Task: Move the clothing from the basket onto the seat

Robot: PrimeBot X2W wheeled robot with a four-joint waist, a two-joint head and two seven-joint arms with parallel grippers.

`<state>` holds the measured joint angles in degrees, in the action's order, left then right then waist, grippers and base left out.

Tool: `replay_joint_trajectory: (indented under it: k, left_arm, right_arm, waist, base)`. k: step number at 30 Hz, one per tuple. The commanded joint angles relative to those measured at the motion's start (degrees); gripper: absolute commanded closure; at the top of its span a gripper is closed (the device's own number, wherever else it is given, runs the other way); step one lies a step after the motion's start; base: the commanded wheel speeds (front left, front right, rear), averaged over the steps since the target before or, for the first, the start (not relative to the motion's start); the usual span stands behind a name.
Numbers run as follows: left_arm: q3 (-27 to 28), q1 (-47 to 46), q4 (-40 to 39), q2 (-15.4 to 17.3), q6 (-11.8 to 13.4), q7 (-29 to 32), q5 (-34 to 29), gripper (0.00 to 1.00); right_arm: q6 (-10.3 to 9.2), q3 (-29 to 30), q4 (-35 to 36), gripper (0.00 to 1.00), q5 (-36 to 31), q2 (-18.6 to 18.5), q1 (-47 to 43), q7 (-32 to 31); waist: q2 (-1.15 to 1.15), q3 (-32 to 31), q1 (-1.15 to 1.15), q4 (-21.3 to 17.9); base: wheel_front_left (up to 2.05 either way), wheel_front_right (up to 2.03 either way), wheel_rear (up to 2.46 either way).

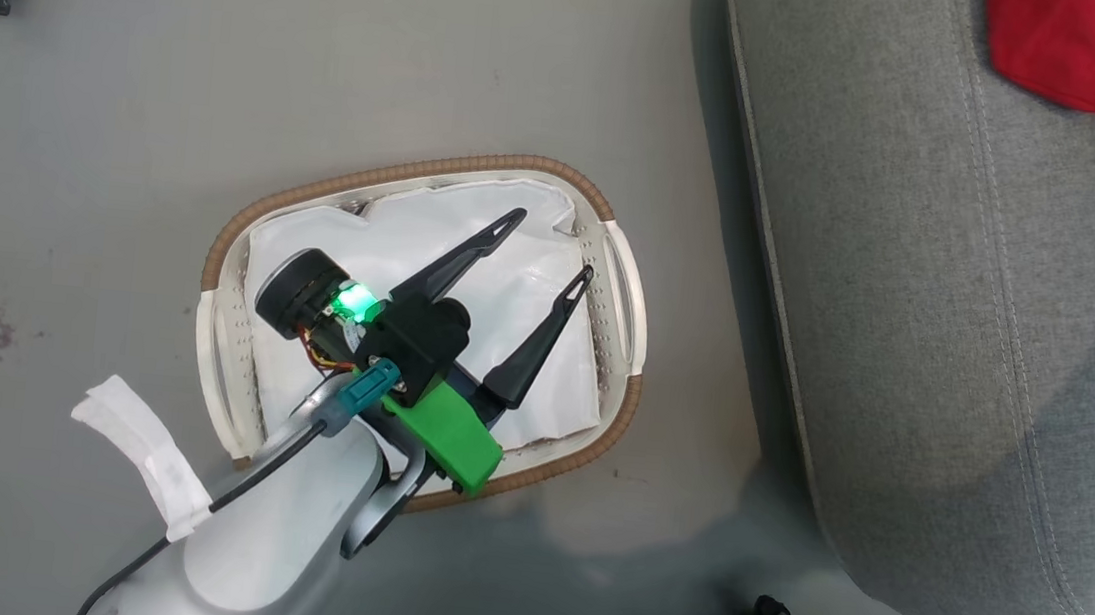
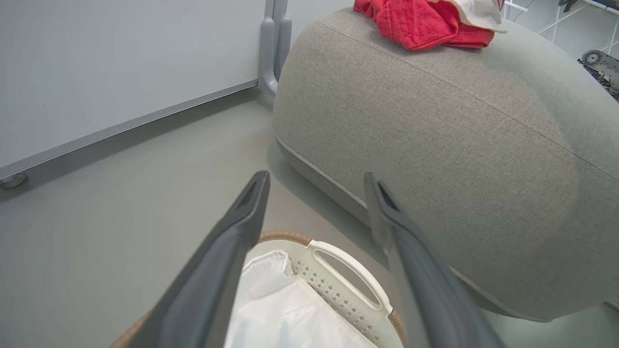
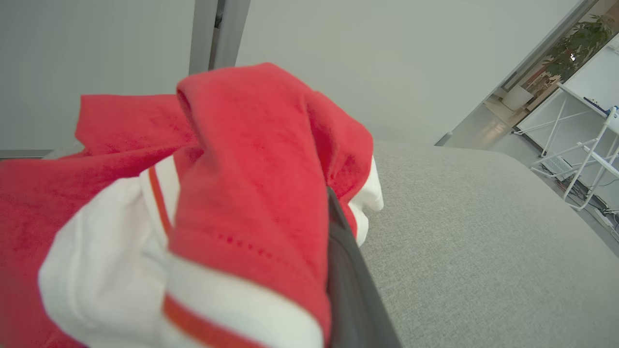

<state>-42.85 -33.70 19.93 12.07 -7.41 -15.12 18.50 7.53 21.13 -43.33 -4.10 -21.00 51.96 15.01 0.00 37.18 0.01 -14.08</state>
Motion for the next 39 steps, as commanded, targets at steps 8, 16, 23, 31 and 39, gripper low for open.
replay_joint_trajectory:
  k: [8,16,23,31,39]
  left_arm:
    - [-0.3,1.0,-1.4,-0.3,-0.1,0.0,2.1,0.00]
    - [1.4,2.3,-0.9,-1.3,-0.1,0.0,3.1,0.00]
    - [4.1,4.5,-0.4,-2.4,-0.1,0.0,3.2,0.00]
    - [10.5,7.6,-0.9,-4.9,-0.1,0.0,3.4,0.00]
    - [18.5,10.9,0.3,-7.9,0.2,0.0,3.7,0.00]
  right_arm:
    - [-0.08,-2.2,2.8,0.00,-1.3,2.9,-7.1,0.2]
    - [-0.08,-4.0,7.2,0.00,-0.3,5.2,-14.3,0.2]
    - [-0.08,-6.0,9.7,0.00,0.7,6.0,-19.2,0.2]
    - [-0.08,-8.8,12.3,0.00,1.5,3.6,-18.6,0.2]
    - [-0.08,-10.5,12.0,0.00,3.1,3.7,-17.4,0.2]
  waist:
    - [0.00,-2.6,-0.01,-1.8]
    - [0.00,-6.7,-0.01,-2.1]
    - [0.00,-10.7,-0.01,-1.6]
    - [0.00,-16.6,-0.01,1.4]
    - [0.00,-23.3,-0.01,7.5]
  base:
    - [0.00,0.00,0.00]
    - [0.00,0.00,0.00]
    - [0.00,0.00,0.00]
    - [0.00,0.00,0.00]
    - [0.00,0.00,0.00]
